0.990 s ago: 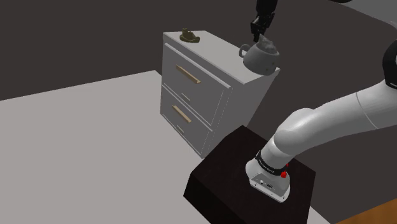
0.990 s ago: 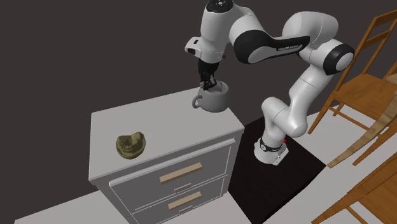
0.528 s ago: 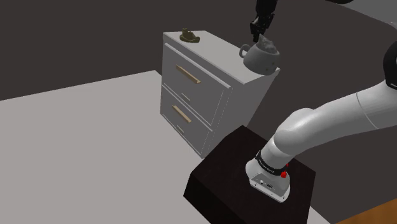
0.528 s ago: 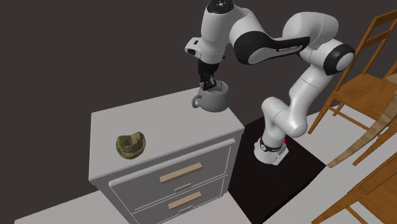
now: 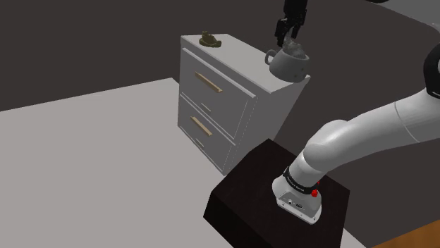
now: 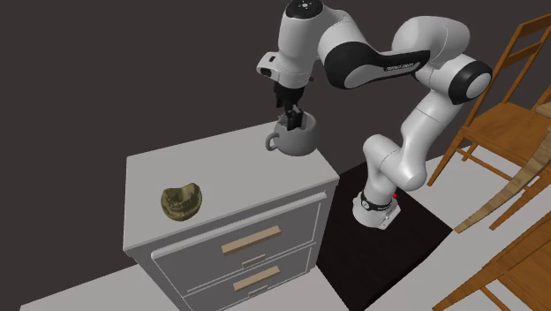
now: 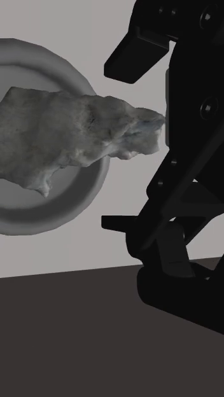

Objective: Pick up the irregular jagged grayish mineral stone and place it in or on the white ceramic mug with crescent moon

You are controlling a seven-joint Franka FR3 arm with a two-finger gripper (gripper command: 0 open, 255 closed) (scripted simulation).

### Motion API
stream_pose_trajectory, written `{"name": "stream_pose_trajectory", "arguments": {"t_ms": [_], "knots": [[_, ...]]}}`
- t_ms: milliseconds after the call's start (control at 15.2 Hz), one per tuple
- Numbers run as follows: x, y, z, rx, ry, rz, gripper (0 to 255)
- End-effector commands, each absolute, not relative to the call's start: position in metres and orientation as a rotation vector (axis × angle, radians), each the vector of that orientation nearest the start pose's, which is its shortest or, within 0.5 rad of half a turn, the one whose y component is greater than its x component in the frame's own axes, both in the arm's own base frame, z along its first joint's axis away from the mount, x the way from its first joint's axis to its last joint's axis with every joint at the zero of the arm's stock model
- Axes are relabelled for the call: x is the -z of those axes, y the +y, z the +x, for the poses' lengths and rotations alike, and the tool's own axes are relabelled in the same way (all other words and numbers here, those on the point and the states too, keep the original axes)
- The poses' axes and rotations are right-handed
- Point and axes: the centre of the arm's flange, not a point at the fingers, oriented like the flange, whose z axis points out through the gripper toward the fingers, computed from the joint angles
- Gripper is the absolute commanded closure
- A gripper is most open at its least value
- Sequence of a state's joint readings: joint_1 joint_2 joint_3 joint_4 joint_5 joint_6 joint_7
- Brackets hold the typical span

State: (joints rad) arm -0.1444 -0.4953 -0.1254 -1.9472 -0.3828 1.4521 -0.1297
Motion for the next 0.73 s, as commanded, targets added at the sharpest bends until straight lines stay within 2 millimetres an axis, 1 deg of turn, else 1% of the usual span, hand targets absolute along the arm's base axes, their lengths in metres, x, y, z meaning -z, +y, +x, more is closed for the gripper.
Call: {"name": "stream_pose_trajectory", "arguments": {"t_ms": [0,132,660], "knots": [[-0.694,-0.152,0.355,-0.115,0.293,-3.441,0],[-0.716,-0.145,0.358,-0.115,0.293,-3.441,0],[-0.716,-0.145,0.358,-0.115,0.293,-3.441,0]]}}
